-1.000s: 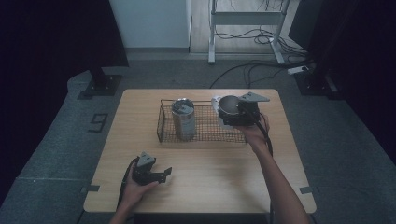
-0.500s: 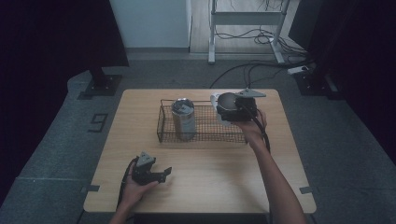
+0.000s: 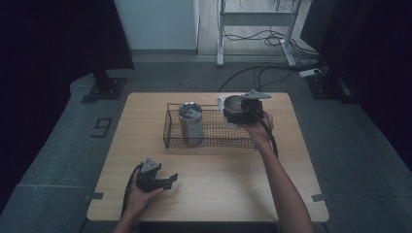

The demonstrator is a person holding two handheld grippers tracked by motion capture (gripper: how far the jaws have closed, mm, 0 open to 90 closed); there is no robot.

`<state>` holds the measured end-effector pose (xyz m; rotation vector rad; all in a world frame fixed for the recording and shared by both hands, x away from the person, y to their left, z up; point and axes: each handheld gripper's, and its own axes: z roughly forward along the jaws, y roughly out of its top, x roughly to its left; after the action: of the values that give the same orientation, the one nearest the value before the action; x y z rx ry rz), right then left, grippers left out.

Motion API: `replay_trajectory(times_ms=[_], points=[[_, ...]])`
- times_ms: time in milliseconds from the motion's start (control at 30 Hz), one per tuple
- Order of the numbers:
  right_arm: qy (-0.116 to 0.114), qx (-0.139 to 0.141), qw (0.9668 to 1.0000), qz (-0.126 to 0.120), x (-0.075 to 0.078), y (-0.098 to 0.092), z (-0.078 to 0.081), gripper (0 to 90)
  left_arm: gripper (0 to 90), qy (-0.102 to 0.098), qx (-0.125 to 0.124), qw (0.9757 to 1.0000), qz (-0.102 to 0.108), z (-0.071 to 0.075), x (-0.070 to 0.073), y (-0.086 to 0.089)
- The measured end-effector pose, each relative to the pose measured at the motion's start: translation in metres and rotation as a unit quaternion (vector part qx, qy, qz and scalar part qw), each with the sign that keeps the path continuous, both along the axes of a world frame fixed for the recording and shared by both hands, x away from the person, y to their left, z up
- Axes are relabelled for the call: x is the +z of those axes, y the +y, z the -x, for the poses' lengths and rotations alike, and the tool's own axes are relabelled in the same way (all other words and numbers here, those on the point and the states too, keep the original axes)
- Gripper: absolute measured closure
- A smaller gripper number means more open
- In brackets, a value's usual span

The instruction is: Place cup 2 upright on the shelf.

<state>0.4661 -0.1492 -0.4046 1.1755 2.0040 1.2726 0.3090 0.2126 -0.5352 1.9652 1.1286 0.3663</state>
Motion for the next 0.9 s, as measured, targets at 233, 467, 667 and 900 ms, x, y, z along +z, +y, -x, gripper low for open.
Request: replay_trajectory(times_ms=[233, 467, 667, 900], points=[[0.008, -0.006, 0.9999, -0.001, -0.009, -0.002, -0.006, 6.5, 15.3, 0.001, -0.001, 1.0000, 0.000, 0.000, 0.000, 0.000], [0.014, -0.007, 0.9999, -0.002, -0.019, -0.003, -0.010, 6.5, 15.3, 0.001, -0.002, 1.0000, 0.000, 0.000, -0.001, 0.000], [0.019, -0.006, 0.9998, 0.000, -0.025, -0.001, -0.012, 6.5, 15.3, 0.001, -0.002, 1.0000, -0.001, 0.000, -0.001, 0.000], [0.019, -0.005, 0.9998, 0.003, -0.029, 0.000, -0.014, 6.5, 15.3, 0.001, -0.002, 1.0000, -0.001, 0.000, -0.001, 0.000]])
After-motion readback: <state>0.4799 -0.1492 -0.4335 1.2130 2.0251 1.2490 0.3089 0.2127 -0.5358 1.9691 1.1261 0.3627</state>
